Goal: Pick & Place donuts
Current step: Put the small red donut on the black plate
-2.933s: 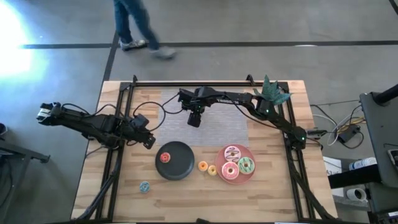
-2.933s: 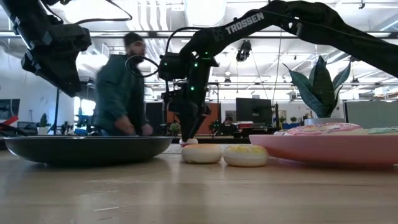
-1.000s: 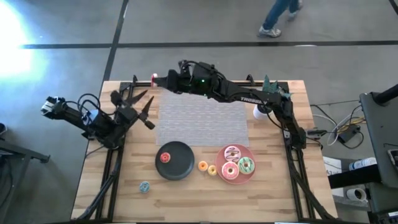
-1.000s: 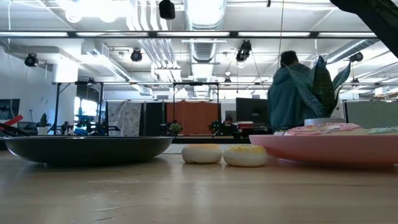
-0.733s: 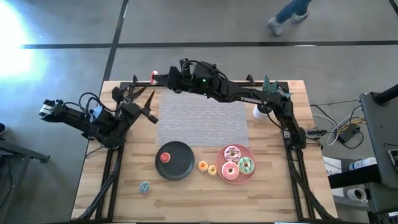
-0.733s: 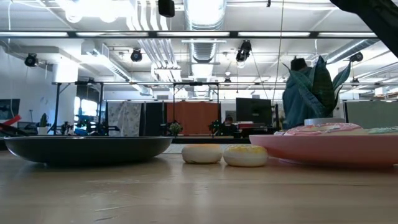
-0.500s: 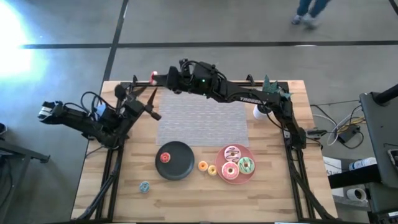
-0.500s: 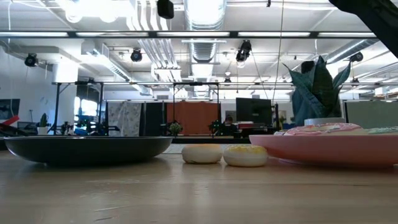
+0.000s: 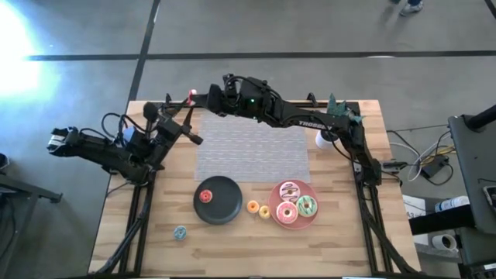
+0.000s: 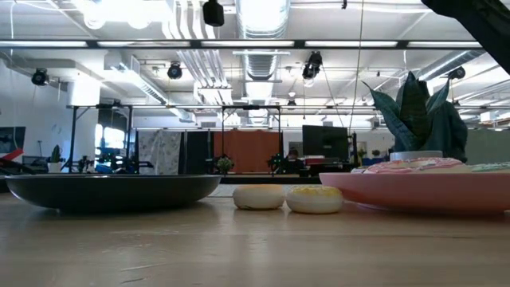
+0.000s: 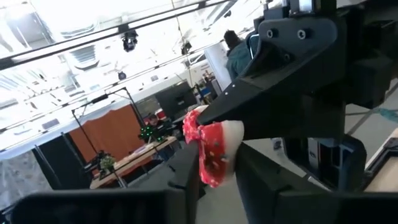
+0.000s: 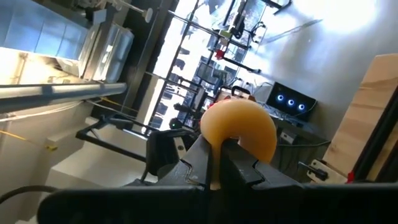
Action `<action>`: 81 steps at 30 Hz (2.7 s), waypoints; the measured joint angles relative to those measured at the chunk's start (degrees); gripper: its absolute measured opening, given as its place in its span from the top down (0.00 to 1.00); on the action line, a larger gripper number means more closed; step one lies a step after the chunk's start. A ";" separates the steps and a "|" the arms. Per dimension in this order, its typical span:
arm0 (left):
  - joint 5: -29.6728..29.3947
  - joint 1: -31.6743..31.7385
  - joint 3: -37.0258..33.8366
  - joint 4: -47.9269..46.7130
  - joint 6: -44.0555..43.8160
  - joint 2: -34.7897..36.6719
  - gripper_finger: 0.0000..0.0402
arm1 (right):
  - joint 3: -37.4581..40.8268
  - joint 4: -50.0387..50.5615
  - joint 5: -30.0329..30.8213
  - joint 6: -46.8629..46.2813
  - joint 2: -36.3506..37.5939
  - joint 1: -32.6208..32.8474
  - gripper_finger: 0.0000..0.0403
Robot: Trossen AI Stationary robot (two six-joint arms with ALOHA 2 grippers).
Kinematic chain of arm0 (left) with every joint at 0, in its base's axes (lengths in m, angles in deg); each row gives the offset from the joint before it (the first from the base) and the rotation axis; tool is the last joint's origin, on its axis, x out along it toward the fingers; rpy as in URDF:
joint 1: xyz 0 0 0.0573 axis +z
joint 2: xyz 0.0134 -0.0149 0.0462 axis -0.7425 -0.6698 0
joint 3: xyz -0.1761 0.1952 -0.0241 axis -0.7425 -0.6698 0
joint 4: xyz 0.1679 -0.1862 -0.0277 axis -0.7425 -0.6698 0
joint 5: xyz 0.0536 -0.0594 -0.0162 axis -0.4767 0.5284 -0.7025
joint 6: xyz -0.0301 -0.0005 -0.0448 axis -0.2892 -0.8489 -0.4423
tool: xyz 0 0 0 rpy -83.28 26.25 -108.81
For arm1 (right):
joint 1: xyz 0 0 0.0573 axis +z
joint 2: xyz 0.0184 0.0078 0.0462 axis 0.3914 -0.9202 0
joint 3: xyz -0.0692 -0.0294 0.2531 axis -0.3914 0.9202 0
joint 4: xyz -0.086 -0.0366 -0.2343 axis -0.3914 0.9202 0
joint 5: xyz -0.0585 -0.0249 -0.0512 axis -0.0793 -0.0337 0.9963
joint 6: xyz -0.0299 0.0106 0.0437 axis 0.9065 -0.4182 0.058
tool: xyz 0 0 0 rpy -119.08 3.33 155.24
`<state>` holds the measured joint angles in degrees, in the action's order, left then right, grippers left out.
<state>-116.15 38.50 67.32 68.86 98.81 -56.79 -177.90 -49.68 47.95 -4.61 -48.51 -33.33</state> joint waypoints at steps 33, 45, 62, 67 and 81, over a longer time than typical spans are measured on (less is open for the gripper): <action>-6.60 -2.99 -0.04 -23.06 -16.16 -0.86 0.99 | 0.13 41.82 9.51 34.69 14.19 0.29 0.41; 15.19 -10.38 0.92 -57.00 -56.37 -5.77 0.99 | 0.07 75.30 29.30 24.94 21.90 7.40 0.43; 42.95 -11.96 -0.70 -64.49 -78.50 -25.51 0.99 | 9.48 85.47 26.87 18.67 23.54 16.64 0.43; 37.62 -11.89 -0.04 -64.31 -81.15 -30.52 0.99 | 14.65 84.33 26.73 19.24 25.71 18.46 0.43; 39.02 -11.91 5.91 -69.25 -86.31 -38.98 0.98 | 39.28 65.87 26.60 16.90 42.59 21.25 0.43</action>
<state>-77.13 26.58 73.23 -0.39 12.49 -95.77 -138.62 16.19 74.55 12.29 -5.93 -12.08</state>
